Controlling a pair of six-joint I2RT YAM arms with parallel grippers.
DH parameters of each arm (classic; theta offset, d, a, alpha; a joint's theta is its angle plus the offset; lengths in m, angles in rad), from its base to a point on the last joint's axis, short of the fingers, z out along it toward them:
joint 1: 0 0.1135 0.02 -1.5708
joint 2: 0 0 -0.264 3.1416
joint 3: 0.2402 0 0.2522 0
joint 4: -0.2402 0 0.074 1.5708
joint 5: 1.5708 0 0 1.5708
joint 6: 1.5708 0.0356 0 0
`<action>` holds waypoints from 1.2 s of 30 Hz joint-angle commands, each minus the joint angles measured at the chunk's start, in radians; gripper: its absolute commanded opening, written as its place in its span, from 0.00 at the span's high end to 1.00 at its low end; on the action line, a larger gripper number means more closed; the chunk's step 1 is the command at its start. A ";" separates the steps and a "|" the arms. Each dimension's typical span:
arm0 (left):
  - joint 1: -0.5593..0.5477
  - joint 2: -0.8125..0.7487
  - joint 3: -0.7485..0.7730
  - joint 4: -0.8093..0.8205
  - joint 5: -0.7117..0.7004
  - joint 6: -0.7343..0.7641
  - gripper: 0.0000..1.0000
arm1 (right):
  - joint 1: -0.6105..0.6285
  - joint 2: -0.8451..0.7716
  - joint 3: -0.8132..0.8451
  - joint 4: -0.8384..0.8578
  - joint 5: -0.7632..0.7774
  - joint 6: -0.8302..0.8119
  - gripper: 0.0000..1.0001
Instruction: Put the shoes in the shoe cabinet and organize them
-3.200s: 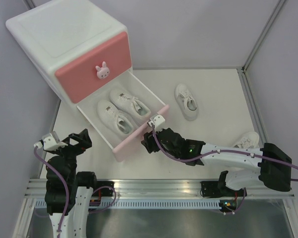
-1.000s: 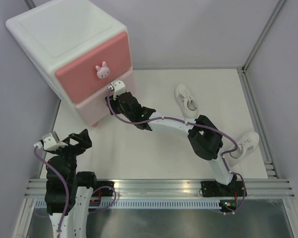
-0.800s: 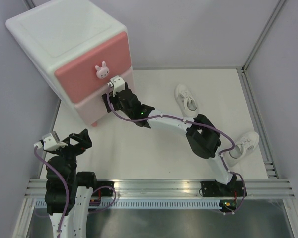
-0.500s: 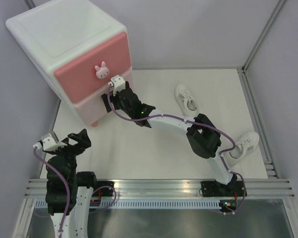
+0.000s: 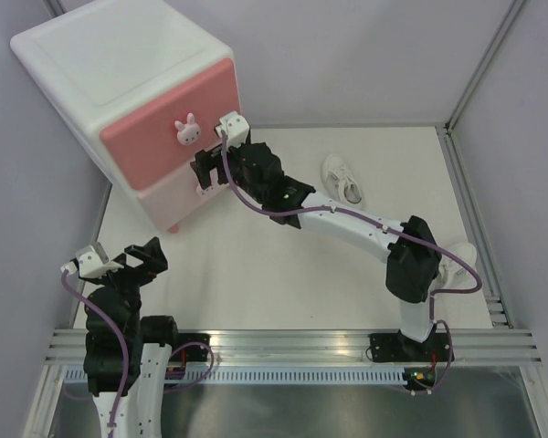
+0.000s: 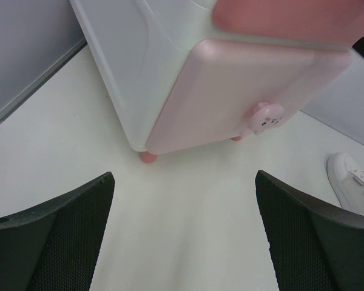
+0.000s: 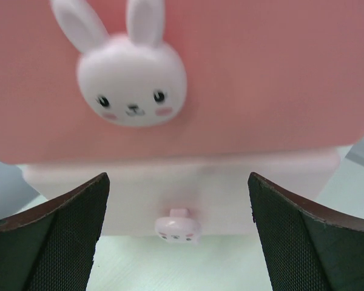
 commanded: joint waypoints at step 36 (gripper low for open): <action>0.005 -0.082 0.013 0.012 -0.026 0.009 0.01 | 0.010 0.191 0.449 -0.026 0.000 -0.066 0.28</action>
